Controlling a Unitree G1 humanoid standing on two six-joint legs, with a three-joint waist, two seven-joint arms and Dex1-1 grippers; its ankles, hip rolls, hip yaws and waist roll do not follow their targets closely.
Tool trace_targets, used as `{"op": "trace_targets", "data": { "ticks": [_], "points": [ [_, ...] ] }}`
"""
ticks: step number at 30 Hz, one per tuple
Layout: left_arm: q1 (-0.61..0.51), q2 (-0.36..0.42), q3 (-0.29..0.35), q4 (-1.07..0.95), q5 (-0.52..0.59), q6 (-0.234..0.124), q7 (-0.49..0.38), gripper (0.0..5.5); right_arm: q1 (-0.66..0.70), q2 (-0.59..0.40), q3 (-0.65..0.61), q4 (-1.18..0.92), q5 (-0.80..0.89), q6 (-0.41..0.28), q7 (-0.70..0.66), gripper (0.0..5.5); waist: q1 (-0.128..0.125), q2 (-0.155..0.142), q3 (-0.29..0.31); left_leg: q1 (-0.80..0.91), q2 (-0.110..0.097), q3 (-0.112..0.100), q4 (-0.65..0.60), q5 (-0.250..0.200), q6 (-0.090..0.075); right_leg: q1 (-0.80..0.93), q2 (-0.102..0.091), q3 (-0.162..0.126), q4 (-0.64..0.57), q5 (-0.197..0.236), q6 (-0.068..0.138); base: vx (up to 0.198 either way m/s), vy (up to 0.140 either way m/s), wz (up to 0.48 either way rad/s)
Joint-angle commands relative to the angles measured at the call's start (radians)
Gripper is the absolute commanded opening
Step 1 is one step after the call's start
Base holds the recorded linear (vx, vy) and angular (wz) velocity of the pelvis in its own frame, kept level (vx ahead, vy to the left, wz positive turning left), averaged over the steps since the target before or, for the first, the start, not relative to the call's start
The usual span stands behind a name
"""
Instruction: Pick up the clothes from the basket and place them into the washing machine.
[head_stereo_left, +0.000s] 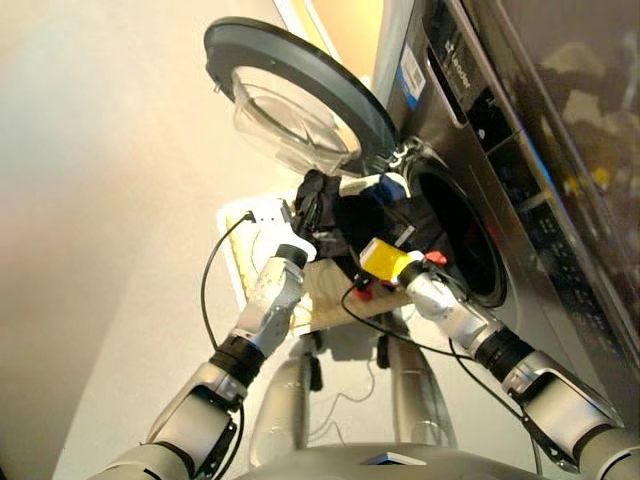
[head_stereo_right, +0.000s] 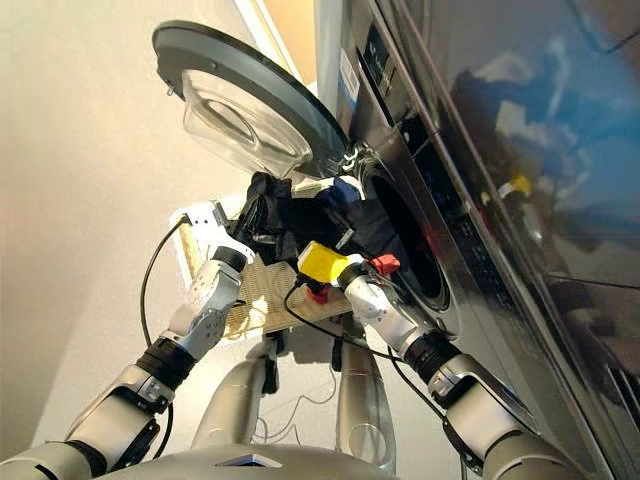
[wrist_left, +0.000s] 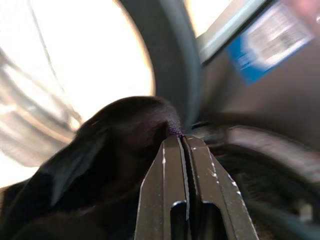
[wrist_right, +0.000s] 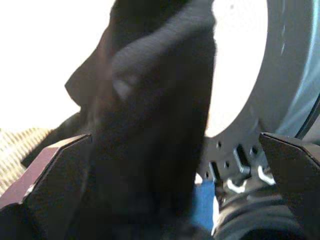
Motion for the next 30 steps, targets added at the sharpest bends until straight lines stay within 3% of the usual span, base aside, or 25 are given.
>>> {"op": "trace_targets", "data": {
  "ticks": [1, 12, 20, 21, 30],
  "points": [
    [-0.019, 0.009, -0.029, -0.148, -0.053, -0.019, -0.067, 0.0, -0.038, 0.044, 0.033, 0.021, -0.043, -0.049, 0.002, 5.5, 0.021, 0.028, -0.026, 0.027, -0.02, 0.016, -0.039, 0.036, -0.028, 0.139, -0.013, -0.035, -0.062, -0.02, 0.091, 0.0, 0.0, 0.0],
    [0.051, 0.091, -0.061, -0.433, -0.162, 0.032, -0.11, 0.0, -0.067, 0.136, -0.013, 0.145, -0.168, 0.017, -0.099, 5.5, 0.052, 0.063, -0.07, 0.107, -0.019, 0.015, -0.051, 0.03, -0.025, 0.232, -0.009, -0.05, -0.099, -0.029, 0.09, 0.0, 0.0, 0.0],
    [0.073, 0.107, -0.051, -0.53, -0.192, 0.032, -0.077, 0.0, -0.079, 0.163, -0.091, 0.191, -0.253, 0.088, -0.216, 5.5, 0.058, 0.071, -0.086, 0.125, -0.013, 0.01, -0.051, 0.026, -0.023, 0.254, -0.005, -0.057, -0.097, -0.039, 0.088, 0.0, 0.0, 0.0],
    [0.066, 0.112, -0.049, -0.535, -0.189, 0.03, -0.073, 0.0, -0.084, 0.168, -0.094, 0.197, -0.24, 0.091, -0.219, 0.0, 0.059, 0.071, -0.087, 0.124, -0.014, 0.011, -0.051, 0.027, -0.023, 0.252, -0.004, -0.057, -0.096, -0.038, 0.089, 0.0, 0.0, 0.0],
    [0.1, 0.098, -0.027, -0.529, -0.175, 0.021, -0.048, 0.0, -0.058, 0.162, -0.113, 0.173, -0.196, 0.08, -0.214, 0.0, 0.058, 0.061, -0.092, 0.122, -0.01, 0.009, -0.051, 0.027, -0.02, 0.247, -0.005, -0.058, -0.088, -0.04, 0.088, 0.0, 0.0, 0.0]
  ]
}}
